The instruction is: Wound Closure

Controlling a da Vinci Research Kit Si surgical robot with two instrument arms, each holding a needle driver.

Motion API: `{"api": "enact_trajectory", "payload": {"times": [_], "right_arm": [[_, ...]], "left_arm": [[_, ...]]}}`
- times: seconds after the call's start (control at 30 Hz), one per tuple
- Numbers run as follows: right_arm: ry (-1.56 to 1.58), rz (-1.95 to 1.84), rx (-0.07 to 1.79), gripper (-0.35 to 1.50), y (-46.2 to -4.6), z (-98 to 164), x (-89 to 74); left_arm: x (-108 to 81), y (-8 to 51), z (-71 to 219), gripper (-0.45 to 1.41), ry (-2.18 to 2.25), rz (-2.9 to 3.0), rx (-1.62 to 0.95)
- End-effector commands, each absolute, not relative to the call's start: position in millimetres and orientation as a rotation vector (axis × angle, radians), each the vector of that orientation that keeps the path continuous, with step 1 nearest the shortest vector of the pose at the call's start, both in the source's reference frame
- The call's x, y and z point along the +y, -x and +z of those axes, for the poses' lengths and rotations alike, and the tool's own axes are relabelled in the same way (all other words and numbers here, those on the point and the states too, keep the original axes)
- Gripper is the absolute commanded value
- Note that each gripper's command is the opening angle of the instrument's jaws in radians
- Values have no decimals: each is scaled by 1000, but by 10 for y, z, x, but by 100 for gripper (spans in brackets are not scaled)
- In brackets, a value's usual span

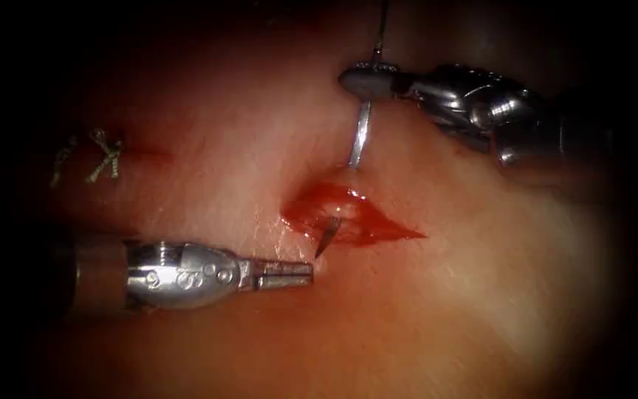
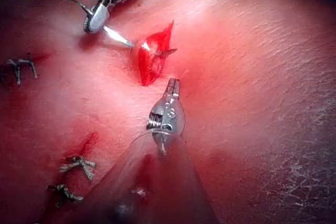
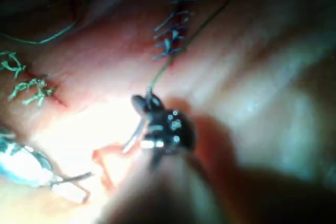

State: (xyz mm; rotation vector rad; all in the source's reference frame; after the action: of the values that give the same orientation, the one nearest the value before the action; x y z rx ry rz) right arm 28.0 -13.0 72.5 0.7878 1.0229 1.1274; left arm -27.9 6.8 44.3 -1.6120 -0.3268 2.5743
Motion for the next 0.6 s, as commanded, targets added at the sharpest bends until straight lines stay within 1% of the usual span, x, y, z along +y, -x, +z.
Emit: {"api": "enact_trajectory", "payload": {"times": [0.03, 0.17, 0.4, 0.53, 0.6], "right_arm": [[-828, 1139, 1015, -35, -292, 731, -130], [-915, 1150, 986, -35, -297, 732, -137], [-1216, 1246, 815, -35, -306, 730, -180], [-1260, 1240, 788, -35, -306, 724, -191], [-1250, 1262, 827, -35, -304, 722, -190]], "left_arm": [[67, 284, 449, -43, 1614, 2574, -327], [67, 284, 449, -43, 1614, 2574, -327], [67, 283, 449, -45, 1615, 2574, -328], [67, 283, 449, -45, 1615, 2574, -328], [67, 283, 449, -45, 1615, 2574, -328]]}}
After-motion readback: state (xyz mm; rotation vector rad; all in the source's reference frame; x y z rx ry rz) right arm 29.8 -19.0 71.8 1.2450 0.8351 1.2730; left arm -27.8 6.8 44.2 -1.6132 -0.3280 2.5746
